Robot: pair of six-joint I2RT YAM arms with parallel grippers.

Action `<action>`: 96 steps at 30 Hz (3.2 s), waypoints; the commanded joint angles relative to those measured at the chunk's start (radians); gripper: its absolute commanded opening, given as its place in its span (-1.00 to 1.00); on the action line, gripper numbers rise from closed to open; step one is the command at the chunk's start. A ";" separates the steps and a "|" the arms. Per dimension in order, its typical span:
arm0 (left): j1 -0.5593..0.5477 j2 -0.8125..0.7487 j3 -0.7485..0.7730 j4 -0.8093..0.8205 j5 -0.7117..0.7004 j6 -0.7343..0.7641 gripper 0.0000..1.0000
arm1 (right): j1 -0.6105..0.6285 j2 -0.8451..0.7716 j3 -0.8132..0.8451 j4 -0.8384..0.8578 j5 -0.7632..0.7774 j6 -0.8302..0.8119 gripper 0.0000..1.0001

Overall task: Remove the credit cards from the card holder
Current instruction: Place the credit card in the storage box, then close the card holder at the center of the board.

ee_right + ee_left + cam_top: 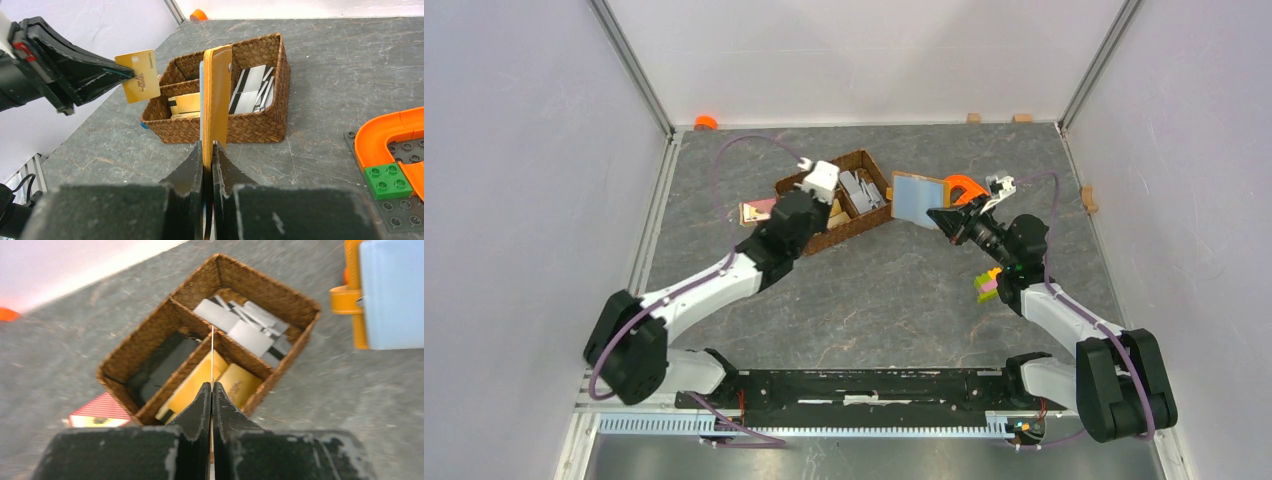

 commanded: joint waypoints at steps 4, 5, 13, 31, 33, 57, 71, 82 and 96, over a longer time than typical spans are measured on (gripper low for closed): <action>-0.085 0.196 0.177 -0.103 -0.349 0.445 -0.96 | -0.003 -0.030 -0.006 0.020 0.008 -0.028 -1.00; -0.085 0.212 0.189 -0.120 -0.337 0.464 -0.96 | -0.003 -0.033 -0.005 0.016 0.008 -0.028 -1.00; -0.089 0.385 0.302 -0.255 -0.342 0.592 -0.96 | -0.002 -0.072 -0.019 0.007 0.008 -0.027 -1.00; -0.088 0.446 0.315 -0.128 -0.378 0.557 -0.11 | -0.003 -0.052 -0.015 0.027 -0.008 -0.009 -1.00; -0.088 0.389 0.271 -0.107 -0.360 0.525 0.00 | -0.003 -0.050 -0.014 0.030 -0.008 -0.008 -1.00; 0.016 -0.111 -0.084 0.090 0.238 -0.225 1.00 | 0.008 0.110 0.000 0.297 -0.227 0.222 -1.00; 0.185 0.039 -0.204 0.561 0.795 -0.478 1.00 | 0.017 0.099 -0.019 0.311 -0.231 0.212 -1.00; 0.233 0.182 -0.213 0.896 0.984 -0.673 1.00 | 0.024 0.092 -0.042 0.378 -0.242 0.222 -1.00; 0.240 0.372 -0.154 1.246 1.142 -0.925 0.69 | 0.067 0.128 -0.038 0.537 -0.321 0.355 -1.00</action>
